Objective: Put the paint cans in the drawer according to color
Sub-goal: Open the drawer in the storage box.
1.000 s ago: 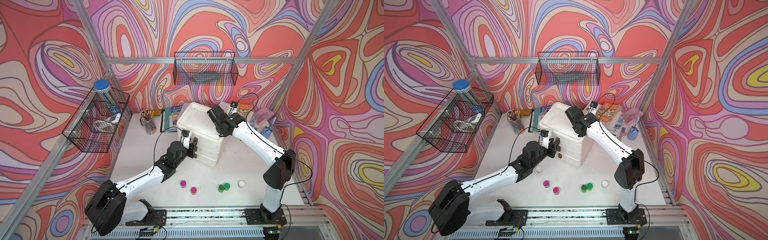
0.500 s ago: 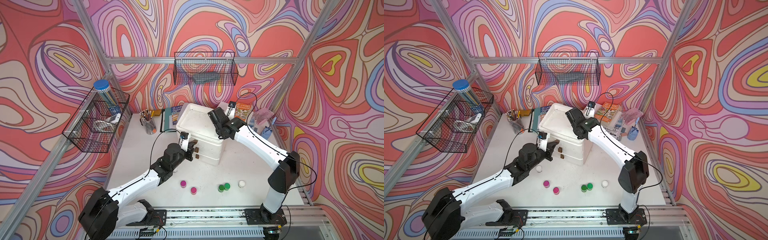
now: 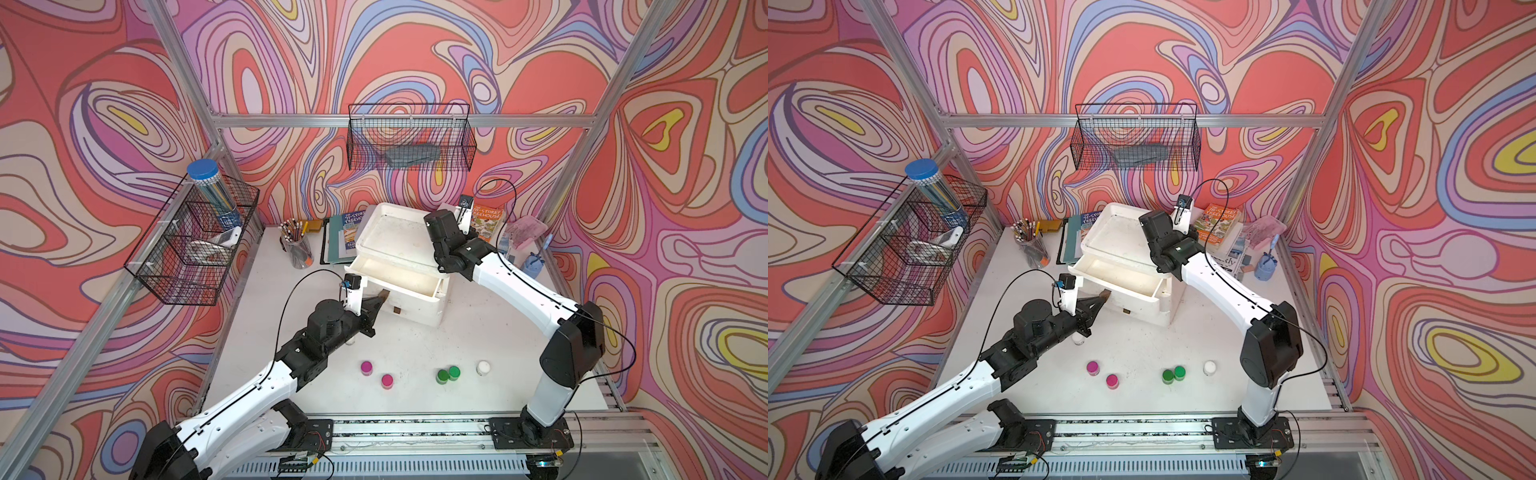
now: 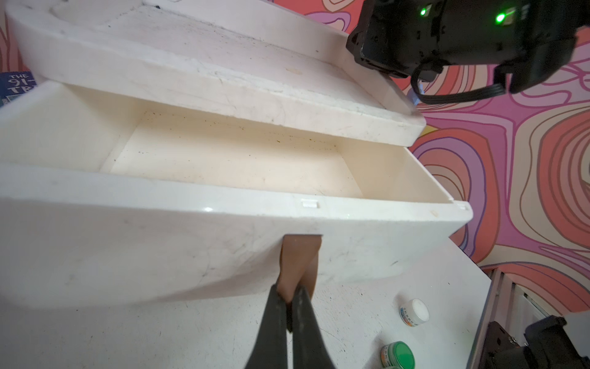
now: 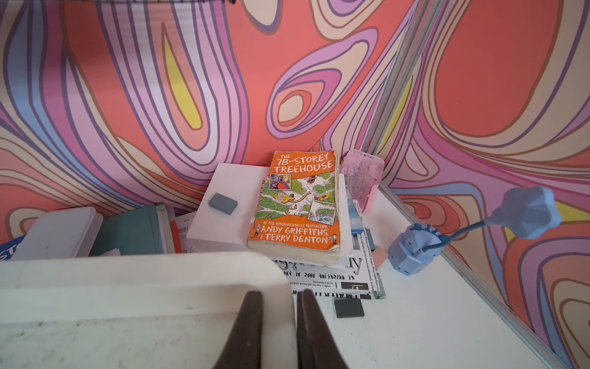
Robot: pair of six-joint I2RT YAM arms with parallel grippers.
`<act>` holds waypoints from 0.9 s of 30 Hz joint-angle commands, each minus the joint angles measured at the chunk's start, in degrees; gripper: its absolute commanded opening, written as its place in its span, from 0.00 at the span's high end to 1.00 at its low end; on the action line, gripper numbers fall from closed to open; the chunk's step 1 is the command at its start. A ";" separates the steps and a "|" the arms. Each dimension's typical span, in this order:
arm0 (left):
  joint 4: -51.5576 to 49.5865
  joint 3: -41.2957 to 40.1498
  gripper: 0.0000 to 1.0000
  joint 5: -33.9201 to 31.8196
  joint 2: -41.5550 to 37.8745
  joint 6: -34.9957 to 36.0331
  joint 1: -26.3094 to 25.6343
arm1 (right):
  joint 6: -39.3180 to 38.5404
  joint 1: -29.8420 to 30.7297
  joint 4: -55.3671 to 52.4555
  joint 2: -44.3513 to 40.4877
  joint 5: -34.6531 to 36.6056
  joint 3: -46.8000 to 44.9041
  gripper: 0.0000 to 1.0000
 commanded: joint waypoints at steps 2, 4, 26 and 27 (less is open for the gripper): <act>-8.03 -1.53 1.00 2.31 -0.99 -0.15 0.47 | 8.88 -6.20 20.23 -1.69 13.48 -1.76 1.00; -8.25 -1.71 1.00 3.30 -0.96 0.04 0.48 | 10.12 -6.32 20.77 -2.53 13.10 -3.64 1.00; -24.93 2.18 0.49 -1.95 -12.21 0.54 0.47 | -16.61 -6.30 19.29 -12.76 -30.08 -9.28 0.35; -27.98 4.07 0.45 -3.96 -12.66 0.45 0.51 | -20.06 -6.30 15.28 -13.23 -35.73 -7.00 0.34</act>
